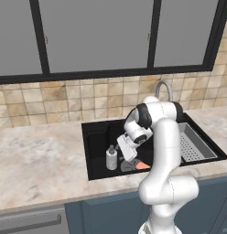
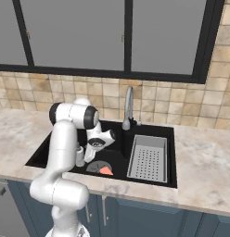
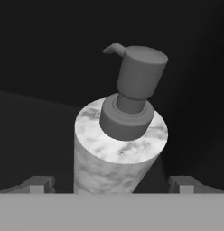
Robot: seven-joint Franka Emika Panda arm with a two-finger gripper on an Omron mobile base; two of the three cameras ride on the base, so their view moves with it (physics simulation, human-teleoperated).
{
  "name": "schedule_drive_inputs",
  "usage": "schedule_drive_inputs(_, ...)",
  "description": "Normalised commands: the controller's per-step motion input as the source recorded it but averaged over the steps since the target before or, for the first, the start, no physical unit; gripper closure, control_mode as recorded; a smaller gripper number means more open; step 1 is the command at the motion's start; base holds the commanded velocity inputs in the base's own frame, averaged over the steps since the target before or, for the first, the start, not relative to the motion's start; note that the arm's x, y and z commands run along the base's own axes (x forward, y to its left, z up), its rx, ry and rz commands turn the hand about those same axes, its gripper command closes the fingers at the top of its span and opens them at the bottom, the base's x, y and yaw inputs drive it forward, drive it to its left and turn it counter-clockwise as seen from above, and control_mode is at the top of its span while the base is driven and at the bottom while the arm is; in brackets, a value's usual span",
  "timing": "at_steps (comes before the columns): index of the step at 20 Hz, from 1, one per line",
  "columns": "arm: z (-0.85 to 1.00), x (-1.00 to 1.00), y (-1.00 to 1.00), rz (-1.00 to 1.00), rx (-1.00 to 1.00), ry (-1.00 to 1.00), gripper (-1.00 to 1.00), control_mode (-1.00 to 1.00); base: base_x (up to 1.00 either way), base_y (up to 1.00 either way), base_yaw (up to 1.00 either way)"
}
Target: Pick up the bar soap and soap dispenser from the sink, and place them back in the cabinet, and close the cabinet doors.
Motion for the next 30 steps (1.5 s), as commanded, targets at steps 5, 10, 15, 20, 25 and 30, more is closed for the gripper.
schedule_drive_inputs(5,-0.11,0.0,0.11,0.01,0.05,0.03,-1.0,-1.0,0.0,0.0,0.0)
schedule_drive_inputs(10,-0.05,0.0,0.05,0.01,0.05,0.02,-1.0,-1.0,0.0,0.0,0.0)
schedule_drive_inputs(15,-0.06,0.0,0.08,0.0,0.04,0.02,-1.0,-1.0,0.0,0.0,0.0)
schedule_drive_inputs(20,-0.03,0.0,0.16,0.0,0.05,0.05,-1.0,-1.0,0.0,0.0,0.0)
schedule_drive_inputs(25,-0.02,0.0,0.15,0.0,0.04,0.05,-1.0,-1.0,0.0,0.0,0.0)
schedule_drive_inputs(30,-0.08,0.01,0.21,0.0,0.01,0.06,1.0,-1.0,0.0,0.0,0.0)
